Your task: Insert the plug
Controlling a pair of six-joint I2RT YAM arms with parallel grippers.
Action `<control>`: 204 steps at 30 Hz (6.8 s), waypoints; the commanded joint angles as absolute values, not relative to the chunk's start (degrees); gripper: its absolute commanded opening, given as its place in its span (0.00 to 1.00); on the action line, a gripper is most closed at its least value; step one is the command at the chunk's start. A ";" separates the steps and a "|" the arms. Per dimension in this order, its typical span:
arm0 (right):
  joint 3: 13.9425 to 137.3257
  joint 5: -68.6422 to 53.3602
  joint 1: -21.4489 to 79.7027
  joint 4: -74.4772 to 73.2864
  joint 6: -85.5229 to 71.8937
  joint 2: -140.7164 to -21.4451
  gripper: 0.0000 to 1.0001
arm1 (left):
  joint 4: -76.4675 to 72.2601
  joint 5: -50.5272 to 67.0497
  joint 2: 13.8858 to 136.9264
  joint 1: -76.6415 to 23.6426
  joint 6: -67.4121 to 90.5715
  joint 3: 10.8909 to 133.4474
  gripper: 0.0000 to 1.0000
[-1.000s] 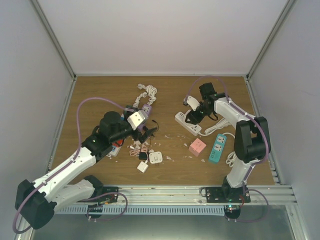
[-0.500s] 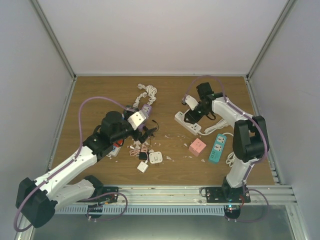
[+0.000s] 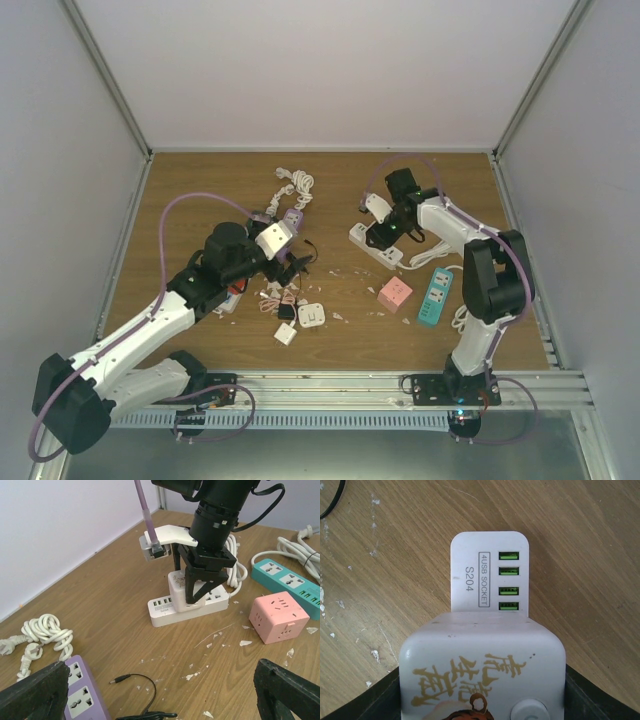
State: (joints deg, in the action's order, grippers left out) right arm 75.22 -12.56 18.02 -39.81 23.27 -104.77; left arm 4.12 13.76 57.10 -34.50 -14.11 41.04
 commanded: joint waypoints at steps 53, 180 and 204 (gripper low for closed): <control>82.54 1.12 22.10 -48.69 1.86 -131.21 0.41 | 1.63 10.26 55.71 -34.48 -14.30 41.75 0.99; 27.61 1.61 22.44 -23.82 -52.32 -49.18 0.88 | 5.77 -7.41 104.33 -57.28 15.20 63.90 0.94; 28.15 -7.87 22.75 -14.57 -40.41 -48.14 0.85 | 8.23 -6.27 92.32 -55.23 18.33 62.99 0.63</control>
State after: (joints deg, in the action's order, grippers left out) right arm 27.94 -4.45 22.20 -20.05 -45.84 -49.54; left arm 11.18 -7.46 100.27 -56.66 15.66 63.37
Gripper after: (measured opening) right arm 0.850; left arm 0.652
